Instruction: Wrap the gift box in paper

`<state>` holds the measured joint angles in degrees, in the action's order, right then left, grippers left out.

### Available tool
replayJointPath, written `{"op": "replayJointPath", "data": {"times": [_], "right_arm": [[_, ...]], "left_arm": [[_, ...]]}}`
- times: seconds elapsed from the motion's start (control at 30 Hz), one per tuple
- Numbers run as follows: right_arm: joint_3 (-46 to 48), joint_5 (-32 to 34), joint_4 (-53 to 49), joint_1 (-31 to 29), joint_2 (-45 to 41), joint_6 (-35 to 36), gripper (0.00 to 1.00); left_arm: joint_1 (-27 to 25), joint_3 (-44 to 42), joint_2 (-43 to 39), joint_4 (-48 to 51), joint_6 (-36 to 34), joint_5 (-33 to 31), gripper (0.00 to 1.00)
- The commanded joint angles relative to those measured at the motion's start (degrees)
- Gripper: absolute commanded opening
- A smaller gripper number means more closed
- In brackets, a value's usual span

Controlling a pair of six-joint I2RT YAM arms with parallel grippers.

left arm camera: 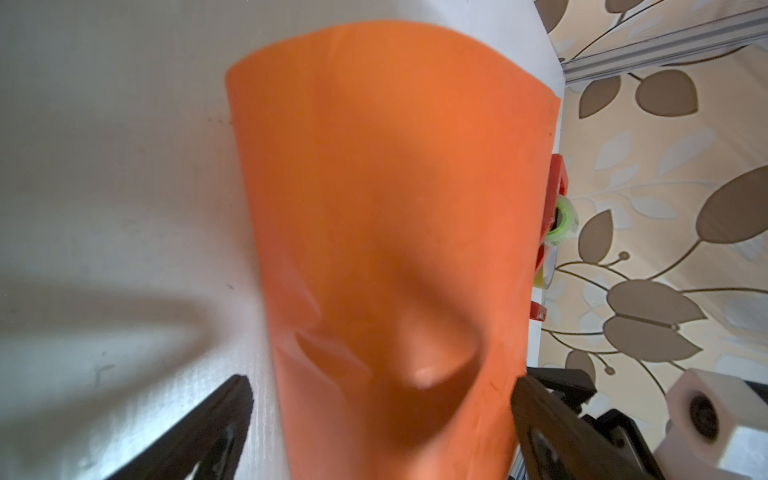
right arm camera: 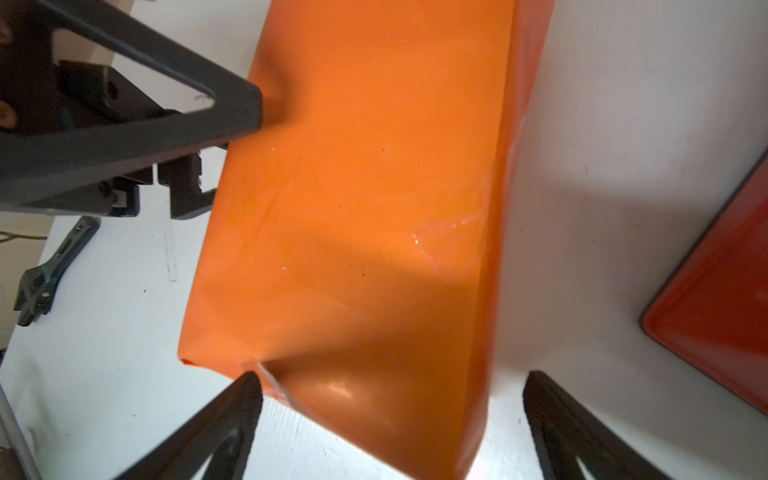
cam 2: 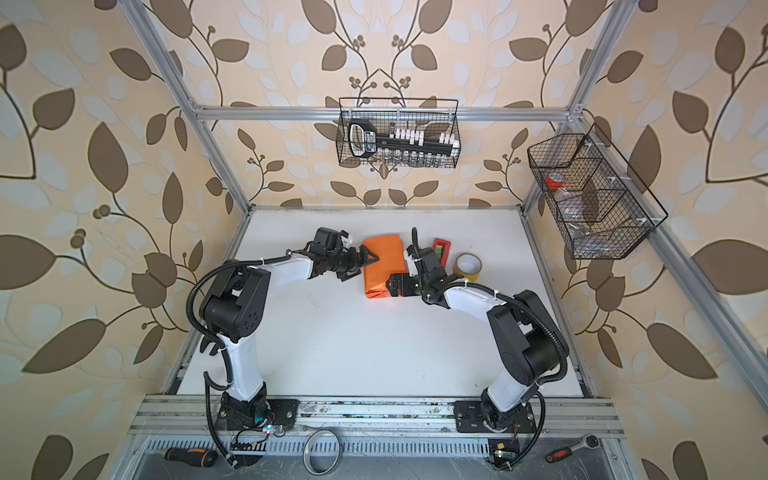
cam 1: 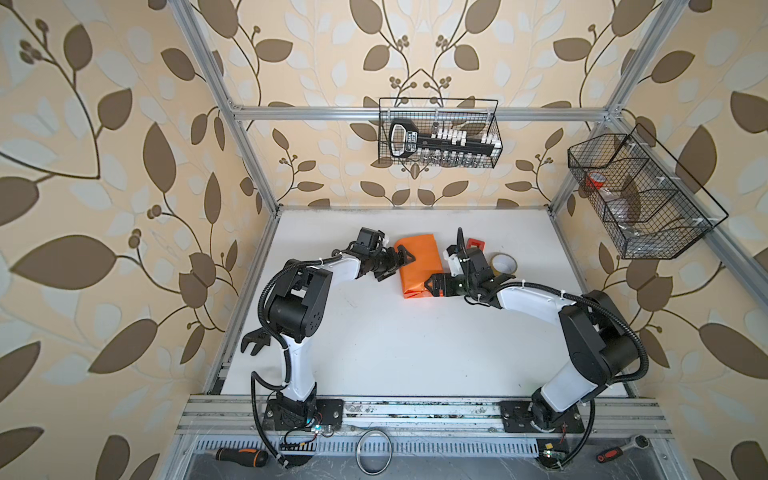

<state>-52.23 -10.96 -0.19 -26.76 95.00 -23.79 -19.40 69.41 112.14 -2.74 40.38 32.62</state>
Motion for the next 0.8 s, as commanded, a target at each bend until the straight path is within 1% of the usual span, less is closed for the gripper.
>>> {"op": "replayJointPath", "data": {"times": [0.0, 0.17, 0.3, 0.37, 0.57, 0.67, 0.77], "right_arm": [[-1.51, -2.04, 1.03, 0.13, 2.19, -0.68, 0.99], [-2.99, -0.56, 0.2, 0.37, 4.29, -1.06, 0.98], [-3.81, -0.88, -0.15, 1.51, 4.47, -1.69, 0.97], [-4.68, -2.15, -0.56, 1.88, 4.66, -1.95, 0.98], [-4.96, -10.33, 2.7, 3.73, 4.87, -4.89, 0.97], [-6.07, -11.52, 3.83, 5.41, 5.9, -6.14, 0.97], [-9.47, -12.01, 3.64, 6.36, 9.41, -6.55, 0.97]], "left_arm": [[0.66, 1.3, 0.19, 0.19, -1.82, 0.51, 0.99], [0.68, 1.02, 0.36, 0.22, -1.81, 0.16, 0.99], [0.68, 0.8, 0.45, 0.02, -1.88, 0.01, 0.99], [0.66, 0.66, 0.39, -0.07, -1.89, -0.18, 0.99], [0.76, 0.88, 0.31, 0.55, -2.28, -1.05, 0.99], [0.81, 1.7, 1.07, 0.48, -1.52, -0.66, 0.99], [0.94, 3.73, 2.56, 0.2, -0.44, 0.15, 0.99]]}}
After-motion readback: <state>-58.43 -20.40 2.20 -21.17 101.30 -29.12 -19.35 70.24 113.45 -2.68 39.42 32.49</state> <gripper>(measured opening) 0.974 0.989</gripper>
